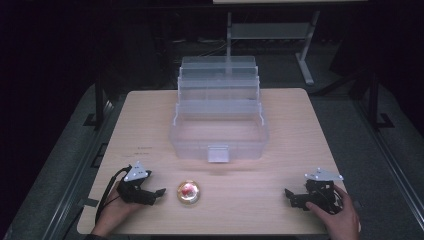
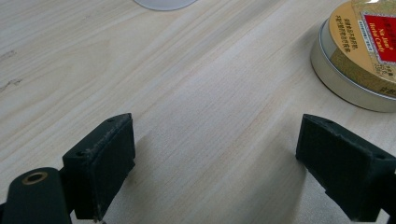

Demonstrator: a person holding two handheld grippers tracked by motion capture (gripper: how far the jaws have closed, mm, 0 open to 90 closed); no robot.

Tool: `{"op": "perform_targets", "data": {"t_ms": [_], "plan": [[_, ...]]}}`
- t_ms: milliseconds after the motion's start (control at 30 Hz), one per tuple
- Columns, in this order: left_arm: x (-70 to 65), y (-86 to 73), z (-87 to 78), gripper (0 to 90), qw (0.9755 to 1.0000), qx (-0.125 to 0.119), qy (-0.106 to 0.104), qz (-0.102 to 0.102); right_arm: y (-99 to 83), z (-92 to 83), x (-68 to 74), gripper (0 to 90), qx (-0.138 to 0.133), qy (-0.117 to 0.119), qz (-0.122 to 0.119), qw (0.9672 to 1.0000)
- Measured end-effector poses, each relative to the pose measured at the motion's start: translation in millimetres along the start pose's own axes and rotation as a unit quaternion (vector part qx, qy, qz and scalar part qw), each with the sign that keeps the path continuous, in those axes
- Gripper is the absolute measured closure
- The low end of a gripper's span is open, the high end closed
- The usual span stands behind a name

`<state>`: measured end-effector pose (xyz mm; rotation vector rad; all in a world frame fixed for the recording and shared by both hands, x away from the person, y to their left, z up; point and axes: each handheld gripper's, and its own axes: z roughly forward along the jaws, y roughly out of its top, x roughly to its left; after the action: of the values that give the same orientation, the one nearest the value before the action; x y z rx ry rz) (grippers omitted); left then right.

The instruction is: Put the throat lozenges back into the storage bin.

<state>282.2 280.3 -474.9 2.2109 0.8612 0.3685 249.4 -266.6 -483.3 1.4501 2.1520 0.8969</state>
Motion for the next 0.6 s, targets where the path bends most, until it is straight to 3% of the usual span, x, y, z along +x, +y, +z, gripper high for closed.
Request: {"op": "perform_targets", "data": {"t_ms": [600], "plan": [[0.7, 1.7, -0.9, 11.0, 1.0, 0.009, 0.003, -0.001, 0.0, 0.0, 0.0, 0.0, 0.0, 0.0, 0.0, 1.0]]}}
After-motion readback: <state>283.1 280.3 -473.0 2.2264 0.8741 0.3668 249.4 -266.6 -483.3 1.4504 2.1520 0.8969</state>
